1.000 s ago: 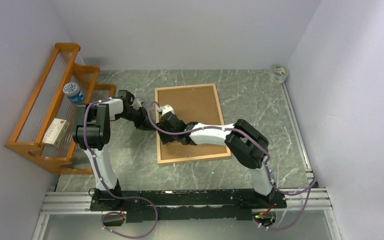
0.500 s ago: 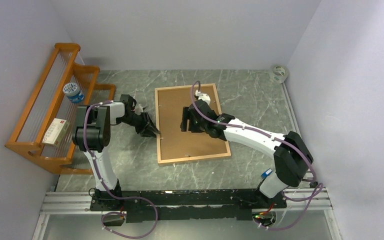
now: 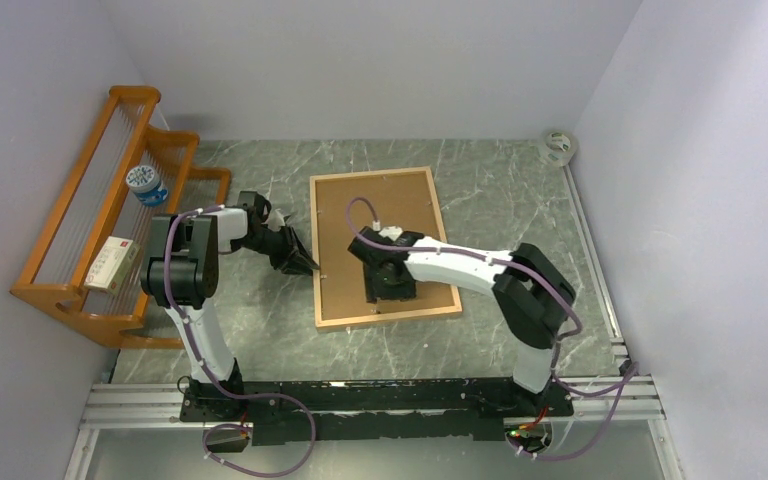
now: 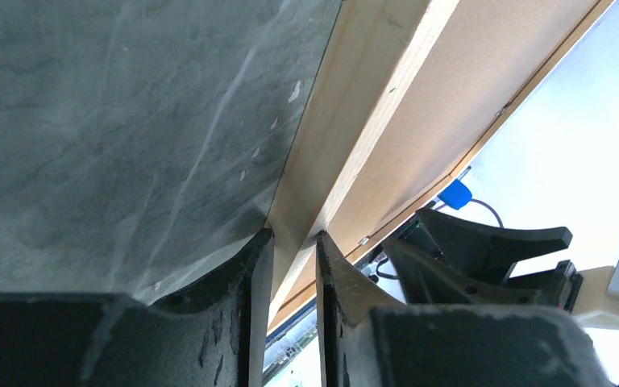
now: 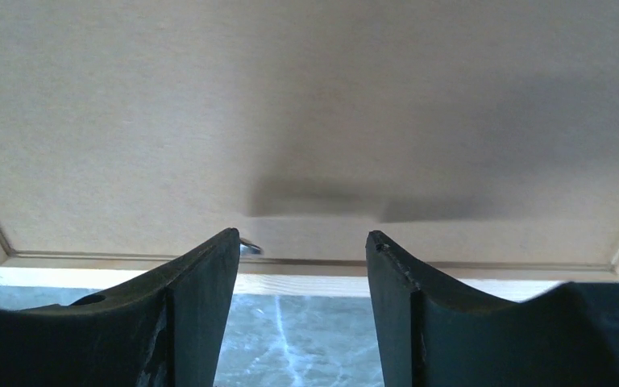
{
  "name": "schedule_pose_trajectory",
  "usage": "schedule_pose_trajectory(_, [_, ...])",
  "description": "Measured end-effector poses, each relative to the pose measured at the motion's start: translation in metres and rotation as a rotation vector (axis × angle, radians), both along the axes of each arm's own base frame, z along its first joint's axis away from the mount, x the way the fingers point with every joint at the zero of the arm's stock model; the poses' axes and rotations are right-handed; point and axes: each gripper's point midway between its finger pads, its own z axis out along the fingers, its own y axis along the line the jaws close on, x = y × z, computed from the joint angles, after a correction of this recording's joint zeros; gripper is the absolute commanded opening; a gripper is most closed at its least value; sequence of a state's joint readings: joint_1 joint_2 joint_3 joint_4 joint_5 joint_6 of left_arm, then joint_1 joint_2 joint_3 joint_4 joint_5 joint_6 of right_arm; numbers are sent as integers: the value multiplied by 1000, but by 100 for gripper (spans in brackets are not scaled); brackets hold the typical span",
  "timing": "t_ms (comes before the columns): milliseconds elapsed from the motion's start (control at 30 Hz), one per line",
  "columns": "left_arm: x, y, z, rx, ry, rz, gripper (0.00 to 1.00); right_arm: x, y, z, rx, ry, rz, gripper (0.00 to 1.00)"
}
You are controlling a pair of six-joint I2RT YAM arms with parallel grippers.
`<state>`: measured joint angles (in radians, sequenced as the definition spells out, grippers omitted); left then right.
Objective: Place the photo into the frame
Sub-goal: Install the photo frame at the center of the board.
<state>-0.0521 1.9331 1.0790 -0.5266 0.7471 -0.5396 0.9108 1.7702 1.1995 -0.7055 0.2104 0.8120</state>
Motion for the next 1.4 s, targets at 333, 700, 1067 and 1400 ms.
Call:
schedule_pose_trajectory(333, [-1, 0, 0, -6, 1, 0, 28, -2, 32, -2, -82, -7, 106, 60])
schedule_pose_trajectory(700, [-2, -1, 0, -15, 2, -2, 23, -15, 23, -14, -158, 33, 180, 52])
schedule_pose_trajectory(1067, [-5, -1, 0, -14, 20, -1, 21, -20, 22, -15, -166, 52, 224, 31])
schedule_pose_trajectory(1400, [-7, 0, 1, -10, 31, 0, 22, -17, 14, -2, -171, 16, 237, 37])
